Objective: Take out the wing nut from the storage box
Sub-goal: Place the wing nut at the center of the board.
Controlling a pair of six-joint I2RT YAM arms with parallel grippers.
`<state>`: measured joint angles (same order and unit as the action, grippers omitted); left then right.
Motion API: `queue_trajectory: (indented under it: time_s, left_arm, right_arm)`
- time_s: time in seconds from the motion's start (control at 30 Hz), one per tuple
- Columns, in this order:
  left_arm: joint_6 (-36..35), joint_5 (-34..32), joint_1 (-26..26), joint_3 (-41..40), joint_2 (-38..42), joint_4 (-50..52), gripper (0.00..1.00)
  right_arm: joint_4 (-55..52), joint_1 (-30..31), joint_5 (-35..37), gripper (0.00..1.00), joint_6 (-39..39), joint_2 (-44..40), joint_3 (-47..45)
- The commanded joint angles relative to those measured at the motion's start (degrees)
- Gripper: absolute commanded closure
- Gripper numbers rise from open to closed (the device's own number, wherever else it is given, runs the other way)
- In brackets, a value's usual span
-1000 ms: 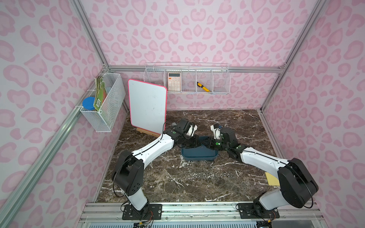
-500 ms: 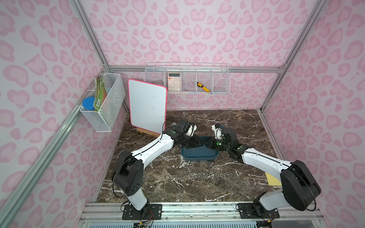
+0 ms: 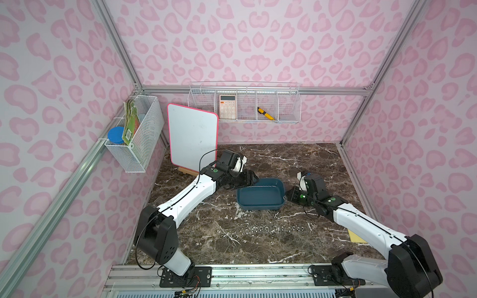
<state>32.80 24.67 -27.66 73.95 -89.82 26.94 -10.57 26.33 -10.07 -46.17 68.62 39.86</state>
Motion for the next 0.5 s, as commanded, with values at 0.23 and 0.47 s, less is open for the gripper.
queue_trajectory:
  time_s: [0.23,0.47]
  left_arm:
    - [0.1,-2.8,3.0,-2.8,4.7,2.8,0.11]
    - [0.4,-4.0,3.4,-3.7,6.1,3.8,0.02]
  right_arm:
    - [-17.4,-4.2,11.3,1.0,0.5,-6.8,-5.0]
    - [-19.1,-4.5,10.1,1.0,-1.0,-5.3,-8.7]
